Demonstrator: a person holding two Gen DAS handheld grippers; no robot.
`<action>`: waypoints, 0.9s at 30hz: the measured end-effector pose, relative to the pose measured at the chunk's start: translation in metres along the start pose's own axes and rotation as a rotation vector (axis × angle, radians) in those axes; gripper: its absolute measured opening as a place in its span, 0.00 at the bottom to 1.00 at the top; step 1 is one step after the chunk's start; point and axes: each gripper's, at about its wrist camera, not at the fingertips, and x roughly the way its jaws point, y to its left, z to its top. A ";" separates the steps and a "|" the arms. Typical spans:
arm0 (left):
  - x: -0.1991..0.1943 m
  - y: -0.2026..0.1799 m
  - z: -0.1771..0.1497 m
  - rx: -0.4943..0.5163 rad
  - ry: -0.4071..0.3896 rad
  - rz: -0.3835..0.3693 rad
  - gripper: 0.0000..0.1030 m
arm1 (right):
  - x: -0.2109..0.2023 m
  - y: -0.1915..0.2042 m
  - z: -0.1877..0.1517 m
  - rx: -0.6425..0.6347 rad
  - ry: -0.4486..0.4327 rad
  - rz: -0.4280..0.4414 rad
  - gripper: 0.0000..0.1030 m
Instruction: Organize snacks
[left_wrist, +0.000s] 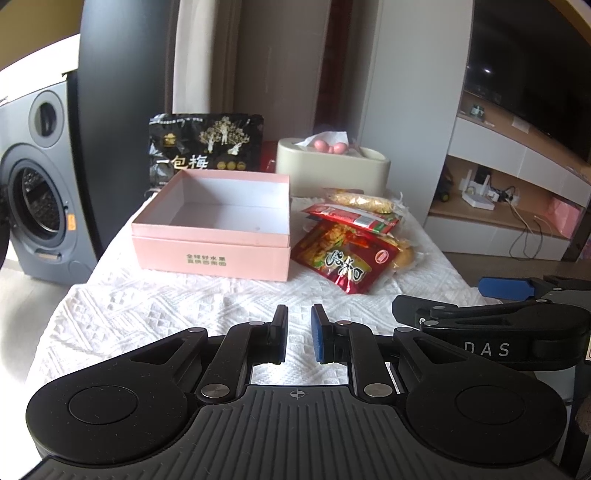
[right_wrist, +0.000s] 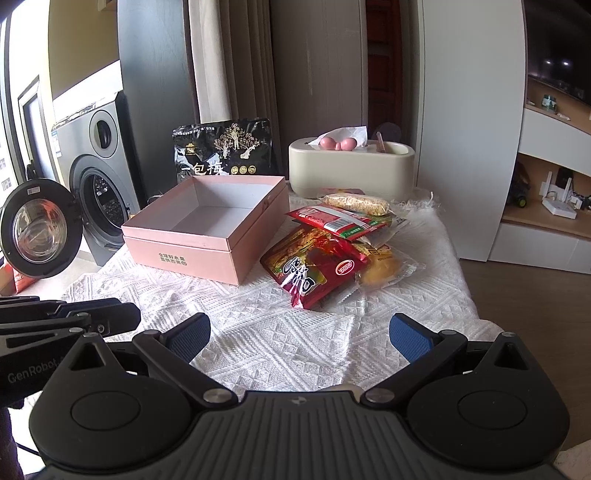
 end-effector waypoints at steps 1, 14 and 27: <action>0.000 0.000 0.000 0.000 0.000 0.000 0.17 | 0.000 0.000 0.000 0.000 0.001 0.001 1.00; 0.005 0.004 -0.001 -0.016 0.015 0.008 0.17 | 0.002 -0.002 -0.001 0.003 0.009 0.004 1.00; 0.061 0.014 0.015 -0.109 0.097 -0.199 0.18 | 0.009 -0.023 -0.002 -0.050 -0.161 0.090 1.00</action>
